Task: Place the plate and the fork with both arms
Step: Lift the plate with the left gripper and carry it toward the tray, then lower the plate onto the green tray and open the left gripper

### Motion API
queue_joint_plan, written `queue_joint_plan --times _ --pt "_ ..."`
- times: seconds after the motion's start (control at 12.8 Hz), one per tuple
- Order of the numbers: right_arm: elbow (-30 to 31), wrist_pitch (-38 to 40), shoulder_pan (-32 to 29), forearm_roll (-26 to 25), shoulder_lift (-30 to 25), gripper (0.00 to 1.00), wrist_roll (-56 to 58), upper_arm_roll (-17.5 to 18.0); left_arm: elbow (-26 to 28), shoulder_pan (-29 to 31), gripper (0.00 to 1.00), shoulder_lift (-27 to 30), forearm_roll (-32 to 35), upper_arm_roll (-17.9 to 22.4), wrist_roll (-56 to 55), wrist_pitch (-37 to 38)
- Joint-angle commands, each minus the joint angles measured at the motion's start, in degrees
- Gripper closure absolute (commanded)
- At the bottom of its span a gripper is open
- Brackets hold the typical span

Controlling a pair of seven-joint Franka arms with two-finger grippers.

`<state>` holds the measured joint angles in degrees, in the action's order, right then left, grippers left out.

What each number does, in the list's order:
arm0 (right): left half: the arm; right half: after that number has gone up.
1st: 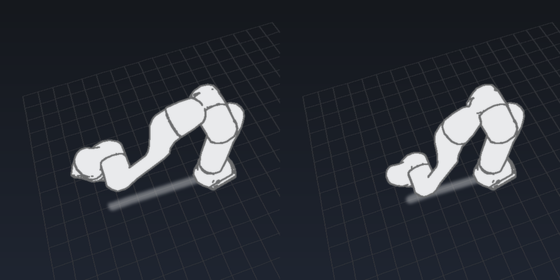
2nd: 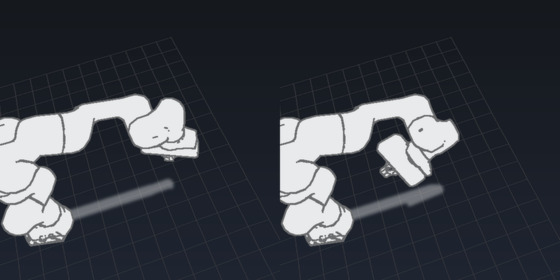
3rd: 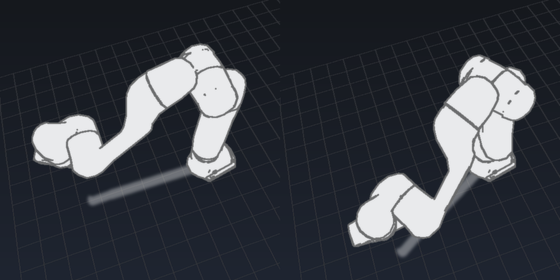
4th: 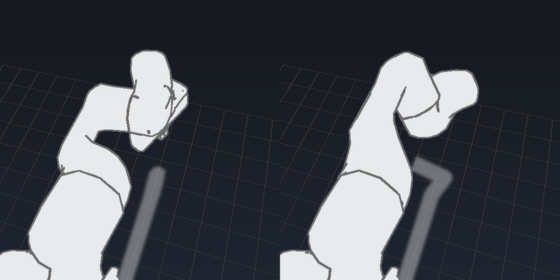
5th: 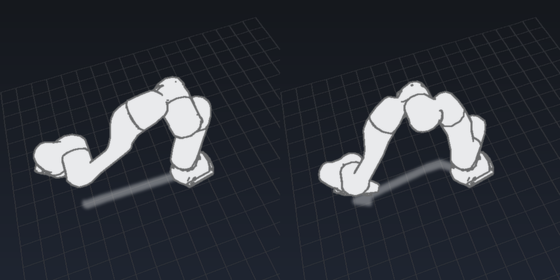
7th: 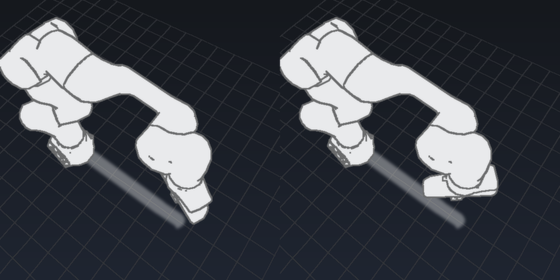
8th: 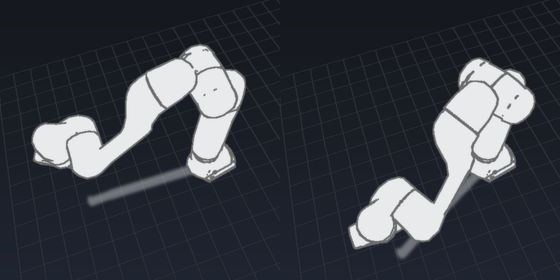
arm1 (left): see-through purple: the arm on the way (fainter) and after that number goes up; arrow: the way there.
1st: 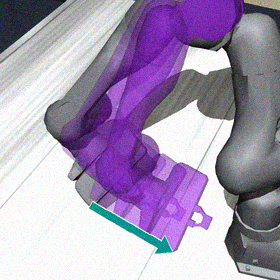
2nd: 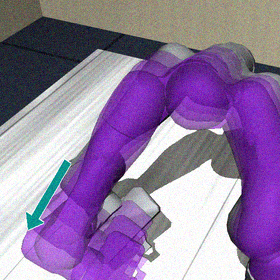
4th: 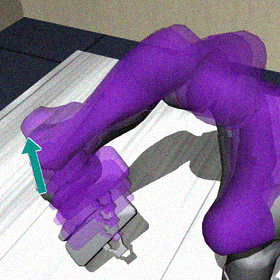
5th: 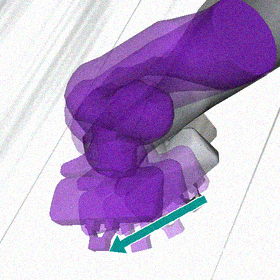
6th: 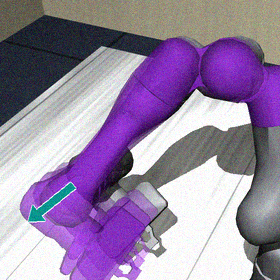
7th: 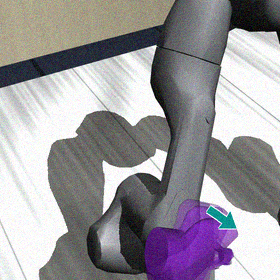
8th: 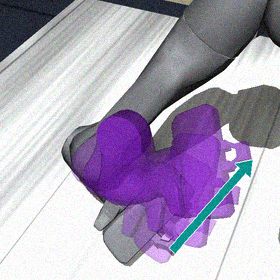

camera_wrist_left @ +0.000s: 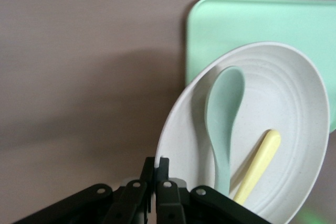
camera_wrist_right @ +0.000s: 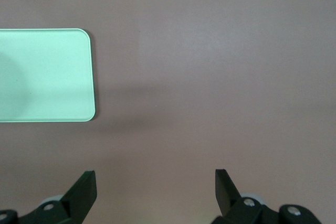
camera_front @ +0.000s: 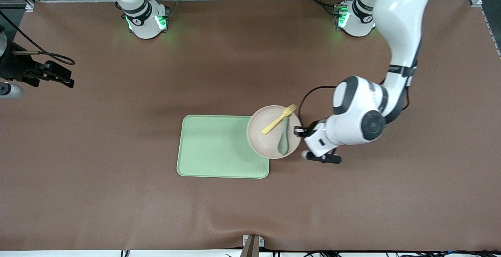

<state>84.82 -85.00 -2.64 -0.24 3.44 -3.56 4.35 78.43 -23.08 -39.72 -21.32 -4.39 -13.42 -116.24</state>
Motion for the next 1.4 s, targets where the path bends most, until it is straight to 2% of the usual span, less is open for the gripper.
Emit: queue_joint_plan --times 0.0,0.31,0.47,0.78,0.94,1.33 --pt "0.35 0.18 -1.23 0.68 -0.54 0.00 1.10 0.74 -8.73 -4.06 1.00 -8.26 1.10 1.22 -5.38 -6.33" --pt "0.35 0.18 -1.32 0.68 -0.54 0.00 1.10 0.74 -9.17 -11.70 1.00 -13.01 1.02 4.20 -19.14 -17.51" --pt "0.35 0.10 -1.23 0.68 -0.28 0.00 1.10 0.74 -9.08 -15.23 1.00 -13.71 1.02 5.71 -22.87 -19.20" --pt "0.26 -0.08 -0.88 0.59 2.79 0.00 1.19 0.74 -8.99 -15.68 1.00 -15.30 0.93 5.62 -25.94 -21.56" --pt "0.26 -0.43 -0.70 0.59 3.23 0.00 1.27 0.83 -8.91 -16.12 1.00 -15.91 0.93 5.62 -28.93 -23.33" --pt "-0.09 -0.61 0.09 0.59 3.41 0.00 1.10 1.01 -8.64 -15.42 1.00 -16.80 0.93 5.62 -28.24 -23.51"
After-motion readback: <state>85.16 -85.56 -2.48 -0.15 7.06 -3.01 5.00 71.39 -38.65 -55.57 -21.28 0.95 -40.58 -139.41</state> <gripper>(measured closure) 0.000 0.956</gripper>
